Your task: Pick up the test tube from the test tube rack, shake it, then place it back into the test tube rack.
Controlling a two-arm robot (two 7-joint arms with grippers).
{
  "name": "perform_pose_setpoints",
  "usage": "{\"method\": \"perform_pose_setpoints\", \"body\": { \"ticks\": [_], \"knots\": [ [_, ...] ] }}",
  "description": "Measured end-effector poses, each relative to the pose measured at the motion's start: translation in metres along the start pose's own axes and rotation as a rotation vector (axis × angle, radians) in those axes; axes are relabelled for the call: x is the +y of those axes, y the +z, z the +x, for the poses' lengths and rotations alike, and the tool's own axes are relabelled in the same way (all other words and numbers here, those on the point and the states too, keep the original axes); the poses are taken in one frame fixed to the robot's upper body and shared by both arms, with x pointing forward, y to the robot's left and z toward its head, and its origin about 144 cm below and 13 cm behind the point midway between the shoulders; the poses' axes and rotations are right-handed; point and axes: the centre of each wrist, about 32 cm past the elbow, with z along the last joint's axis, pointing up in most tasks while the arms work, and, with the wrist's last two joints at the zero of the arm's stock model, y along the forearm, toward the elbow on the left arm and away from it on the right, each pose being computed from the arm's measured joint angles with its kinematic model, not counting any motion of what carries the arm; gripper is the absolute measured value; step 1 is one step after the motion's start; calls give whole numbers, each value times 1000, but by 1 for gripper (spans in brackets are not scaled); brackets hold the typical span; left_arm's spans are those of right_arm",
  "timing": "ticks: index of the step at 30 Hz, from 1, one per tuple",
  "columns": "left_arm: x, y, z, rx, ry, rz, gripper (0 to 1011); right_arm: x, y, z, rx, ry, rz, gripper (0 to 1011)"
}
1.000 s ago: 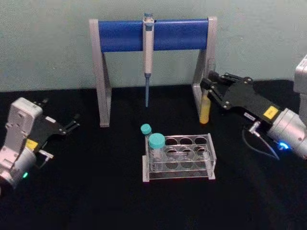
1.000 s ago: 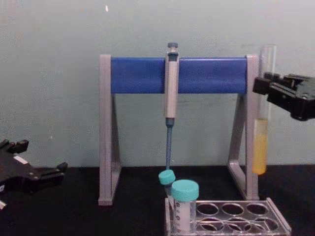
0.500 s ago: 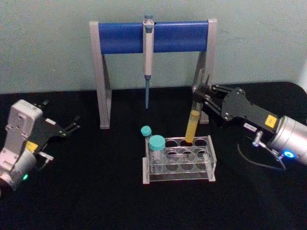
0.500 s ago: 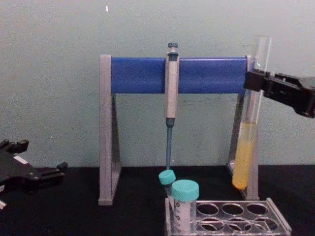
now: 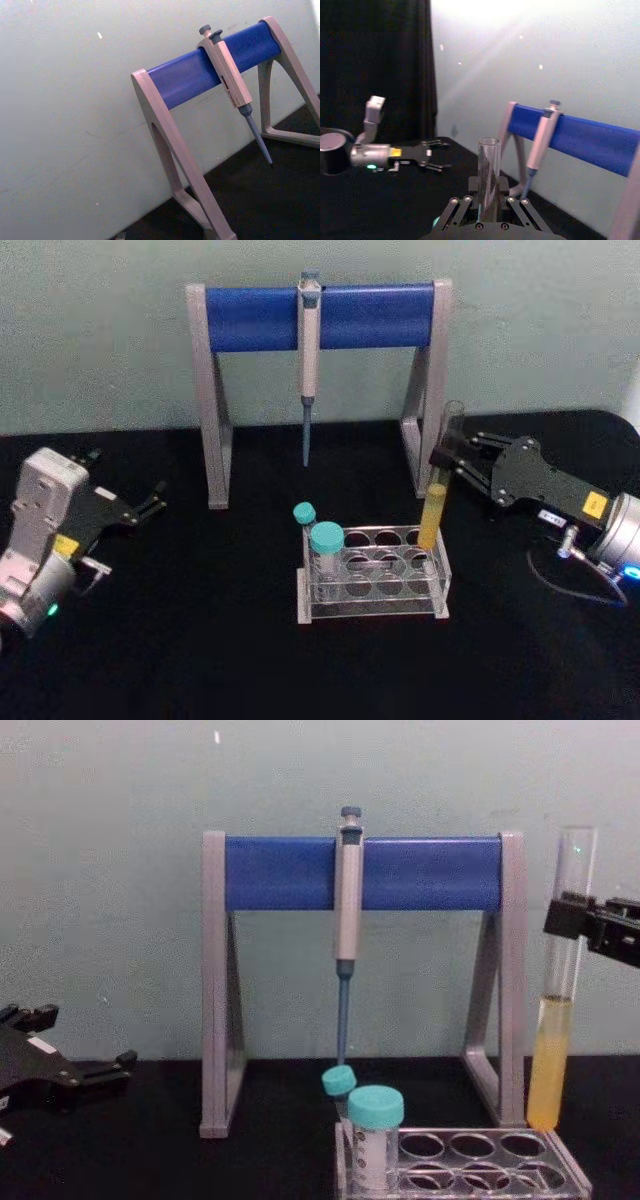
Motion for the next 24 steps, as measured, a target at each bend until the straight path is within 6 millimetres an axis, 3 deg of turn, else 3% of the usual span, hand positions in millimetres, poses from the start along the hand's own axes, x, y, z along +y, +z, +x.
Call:
{"method": "perform_pose_setpoints", "body": {
  "ticks": [24],
  "knots": [
    [0,0,0,0,0,0,1002,22,-8,-4,-25,-56,24,228]
  ]
}}
